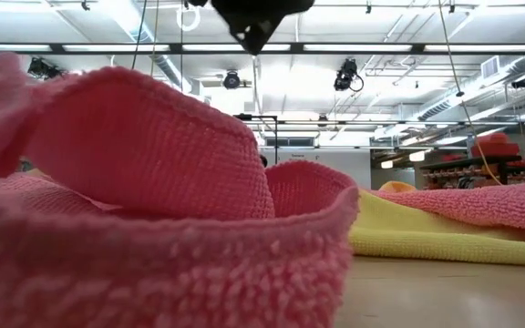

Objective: Fold microfiber towels
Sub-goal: Fold the top pink microfiber cloth

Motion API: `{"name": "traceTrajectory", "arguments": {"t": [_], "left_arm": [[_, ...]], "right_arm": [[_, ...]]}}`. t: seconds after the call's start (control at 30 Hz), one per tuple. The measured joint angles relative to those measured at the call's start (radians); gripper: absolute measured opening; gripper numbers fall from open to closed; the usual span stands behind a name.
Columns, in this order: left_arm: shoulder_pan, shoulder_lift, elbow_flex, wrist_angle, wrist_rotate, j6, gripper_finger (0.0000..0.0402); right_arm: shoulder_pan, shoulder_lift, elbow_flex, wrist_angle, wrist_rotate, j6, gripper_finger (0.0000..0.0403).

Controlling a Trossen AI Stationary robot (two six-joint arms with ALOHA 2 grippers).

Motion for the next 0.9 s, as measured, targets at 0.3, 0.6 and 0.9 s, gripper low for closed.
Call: {"name": "traceTrajectory", "arguments": {"t": [0.3, 0.6, 0.9], "left_arm": [[-0.028, 0.040, -0.001, 0.049, -0.042, -0.032, 0.0107], [-0.050, 0.040, -0.001, 0.038, -0.042, -0.099, 0.0107], [-0.071, 0.040, -0.001, 0.041, -0.058, -0.111, 0.0107]], "right_arm": [[0.002, 0.179, 0.159, -0.049, 0.018, -0.133, 0.0145], [0.004, 0.278, 0.200, -0.091, 0.089, -0.277, 0.0138], [-0.046, 0.256, 0.200, 0.124, 0.027, -0.329, 0.0011]]}}
